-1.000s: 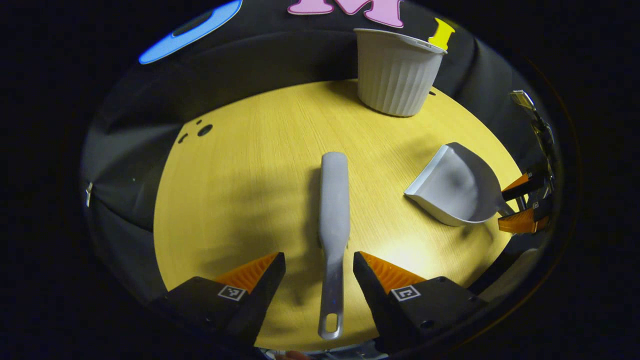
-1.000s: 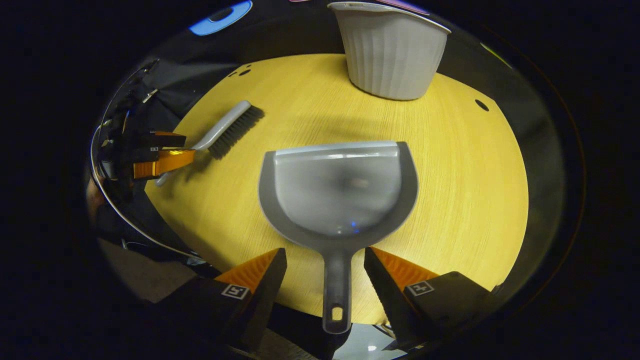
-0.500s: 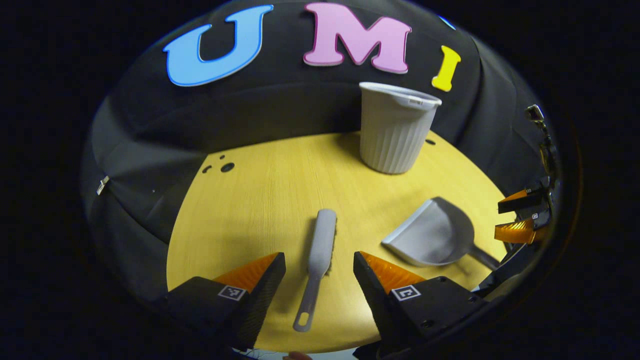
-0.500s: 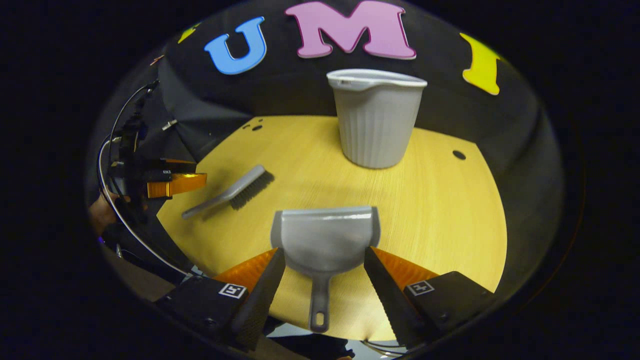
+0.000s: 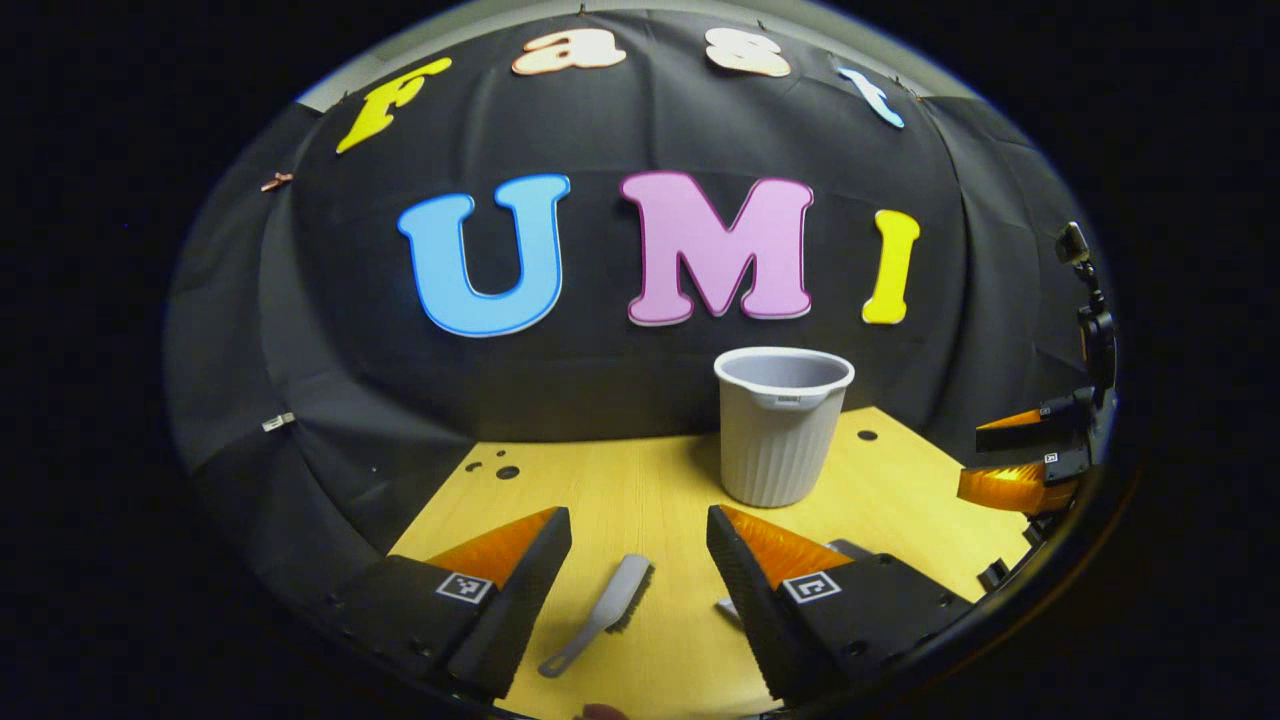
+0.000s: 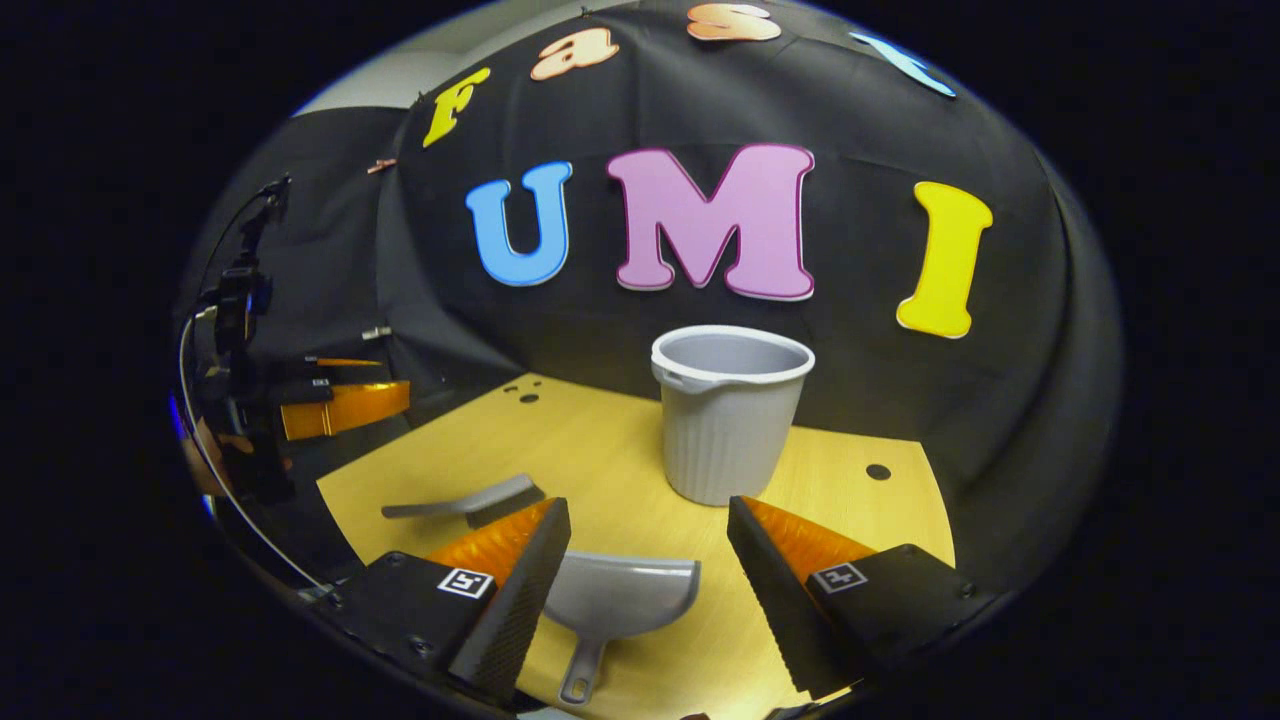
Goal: Pick up the small broom and dustpan from the desktop, sweep the trash into the dustpan with the broom, and then empty the trash into the garbage bin.
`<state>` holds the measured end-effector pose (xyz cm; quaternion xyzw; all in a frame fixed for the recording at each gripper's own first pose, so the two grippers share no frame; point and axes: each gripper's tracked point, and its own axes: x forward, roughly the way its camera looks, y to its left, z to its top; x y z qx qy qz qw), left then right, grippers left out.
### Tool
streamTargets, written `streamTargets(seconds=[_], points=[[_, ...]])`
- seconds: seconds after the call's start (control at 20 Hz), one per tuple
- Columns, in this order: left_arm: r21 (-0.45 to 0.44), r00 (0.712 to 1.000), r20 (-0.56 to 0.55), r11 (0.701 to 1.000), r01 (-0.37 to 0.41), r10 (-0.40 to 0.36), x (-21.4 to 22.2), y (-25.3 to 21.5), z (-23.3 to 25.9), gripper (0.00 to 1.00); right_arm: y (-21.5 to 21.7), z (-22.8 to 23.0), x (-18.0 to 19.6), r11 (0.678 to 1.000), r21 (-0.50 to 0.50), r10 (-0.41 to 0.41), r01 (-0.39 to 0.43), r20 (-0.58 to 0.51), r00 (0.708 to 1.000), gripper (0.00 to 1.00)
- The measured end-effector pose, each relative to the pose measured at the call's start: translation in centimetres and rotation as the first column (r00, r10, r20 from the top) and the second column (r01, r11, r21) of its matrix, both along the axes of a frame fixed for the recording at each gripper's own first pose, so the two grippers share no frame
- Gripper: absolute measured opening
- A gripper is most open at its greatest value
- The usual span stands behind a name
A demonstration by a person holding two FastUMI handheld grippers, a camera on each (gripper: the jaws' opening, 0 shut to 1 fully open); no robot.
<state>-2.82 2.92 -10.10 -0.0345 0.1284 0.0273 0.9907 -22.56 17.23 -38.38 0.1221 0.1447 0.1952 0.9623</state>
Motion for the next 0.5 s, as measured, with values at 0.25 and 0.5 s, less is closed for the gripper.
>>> streamTargets(seconds=[0.25, 0.5], points=[[-0.036, 0.997, 0.056, 0.998, -0.043, 0.045, -3.0, -3.9, 2.6, 0.90, -3.5, 5.2, 0.0, 0.998, 0.048, -0.035, 0.029, 0.146, 0.989, 0.98], [-0.022, 0.993, 0.087, 0.997, -0.073, 0.075, -5.8, -6.2, 4.0, 0.90, -4.8, 6.1, -0.6, 1.000, 0.021, -0.002, -0.002, 0.201, 0.980, 0.98]])
